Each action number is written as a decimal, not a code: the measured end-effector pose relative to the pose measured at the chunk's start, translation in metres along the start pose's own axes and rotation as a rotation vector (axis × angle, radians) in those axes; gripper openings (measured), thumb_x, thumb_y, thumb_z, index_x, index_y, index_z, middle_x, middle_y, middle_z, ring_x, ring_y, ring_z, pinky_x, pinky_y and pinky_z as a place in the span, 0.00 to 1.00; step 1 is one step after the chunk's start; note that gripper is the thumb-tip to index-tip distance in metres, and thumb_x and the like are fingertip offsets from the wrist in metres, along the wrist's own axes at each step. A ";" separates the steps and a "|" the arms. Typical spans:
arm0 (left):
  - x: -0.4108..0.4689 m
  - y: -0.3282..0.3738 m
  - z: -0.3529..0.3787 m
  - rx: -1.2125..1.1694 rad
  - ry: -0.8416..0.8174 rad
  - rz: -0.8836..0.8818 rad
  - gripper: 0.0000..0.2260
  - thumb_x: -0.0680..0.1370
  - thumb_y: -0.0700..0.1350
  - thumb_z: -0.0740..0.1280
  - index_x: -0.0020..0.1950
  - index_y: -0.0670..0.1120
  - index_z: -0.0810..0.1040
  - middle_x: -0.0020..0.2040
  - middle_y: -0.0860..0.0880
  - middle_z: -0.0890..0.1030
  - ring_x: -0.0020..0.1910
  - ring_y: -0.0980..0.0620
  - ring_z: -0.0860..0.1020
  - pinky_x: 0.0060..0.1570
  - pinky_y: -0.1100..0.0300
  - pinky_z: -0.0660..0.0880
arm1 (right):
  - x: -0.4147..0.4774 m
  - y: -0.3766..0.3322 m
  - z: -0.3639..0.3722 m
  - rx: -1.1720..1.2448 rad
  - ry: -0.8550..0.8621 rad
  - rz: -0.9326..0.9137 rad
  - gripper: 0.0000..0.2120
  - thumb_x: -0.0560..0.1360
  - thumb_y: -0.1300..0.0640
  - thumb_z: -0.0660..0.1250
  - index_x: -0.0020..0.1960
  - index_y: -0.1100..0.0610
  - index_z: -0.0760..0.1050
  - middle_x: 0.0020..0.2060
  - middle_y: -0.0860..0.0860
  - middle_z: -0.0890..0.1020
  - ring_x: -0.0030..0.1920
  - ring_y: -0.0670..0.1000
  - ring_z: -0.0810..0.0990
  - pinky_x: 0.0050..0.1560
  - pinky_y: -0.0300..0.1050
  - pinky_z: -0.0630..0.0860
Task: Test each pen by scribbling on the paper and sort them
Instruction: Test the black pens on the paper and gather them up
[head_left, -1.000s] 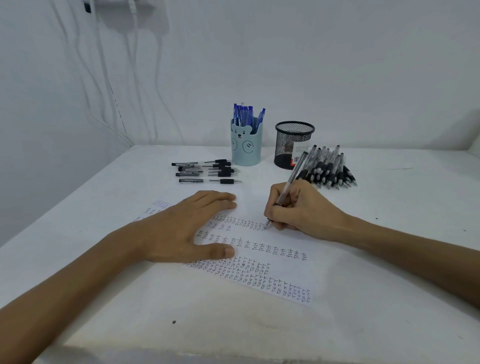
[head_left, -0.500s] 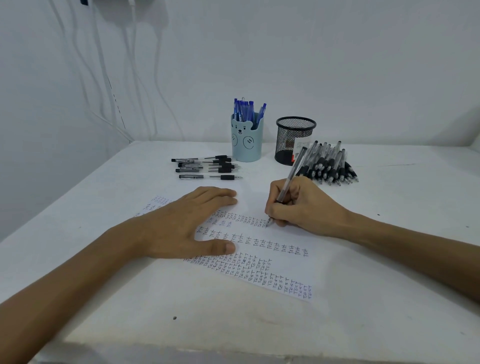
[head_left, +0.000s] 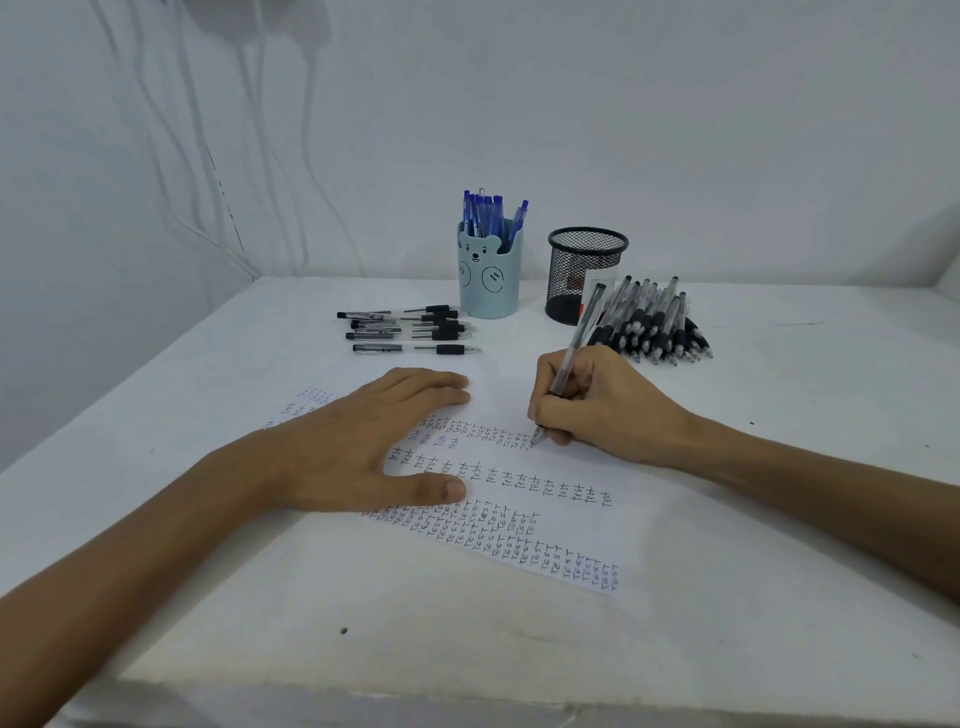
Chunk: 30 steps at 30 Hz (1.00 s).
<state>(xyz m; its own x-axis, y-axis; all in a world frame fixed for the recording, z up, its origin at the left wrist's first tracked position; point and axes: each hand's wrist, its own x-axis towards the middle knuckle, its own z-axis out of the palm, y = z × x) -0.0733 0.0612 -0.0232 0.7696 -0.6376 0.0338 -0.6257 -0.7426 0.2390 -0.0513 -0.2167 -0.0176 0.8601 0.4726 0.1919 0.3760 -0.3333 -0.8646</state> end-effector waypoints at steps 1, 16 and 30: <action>0.000 0.000 0.000 0.001 -0.001 0.001 0.43 0.74 0.77 0.58 0.83 0.55 0.56 0.81 0.66 0.54 0.79 0.69 0.48 0.76 0.66 0.52 | 0.000 0.000 0.000 -0.004 0.009 0.001 0.05 0.75 0.71 0.68 0.41 0.71 0.76 0.25 0.53 0.79 0.24 0.44 0.72 0.29 0.33 0.68; 0.000 -0.001 0.001 -0.009 0.002 -0.006 0.42 0.74 0.76 0.58 0.83 0.56 0.56 0.80 0.68 0.53 0.79 0.69 0.48 0.76 0.68 0.51 | 0.001 0.000 0.002 0.010 0.052 0.018 0.06 0.75 0.70 0.68 0.39 0.67 0.75 0.27 0.56 0.79 0.22 0.43 0.70 0.27 0.32 0.67; -0.001 -0.003 0.000 -0.021 0.010 0.002 0.39 0.77 0.74 0.58 0.83 0.57 0.55 0.80 0.69 0.53 0.78 0.70 0.49 0.74 0.72 0.50 | 0.010 0.002 -0.004 0.455 0.188 0.225 0.16 0.83 0.55 0.63 0.38 0.58 0.78 0.33 0.54 0.79 0.32 0.51 0.71 0.32 0.41 0.63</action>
<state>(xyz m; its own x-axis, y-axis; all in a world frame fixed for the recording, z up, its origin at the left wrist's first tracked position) -0.0723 0.0640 -0.0235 0.7699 -0.6366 0.0441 -0.6242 -0.7369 0.2598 -0.0403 -0.2157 -0.0152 0.9648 0.2620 0.0223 0.0238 -0.0027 -0.9997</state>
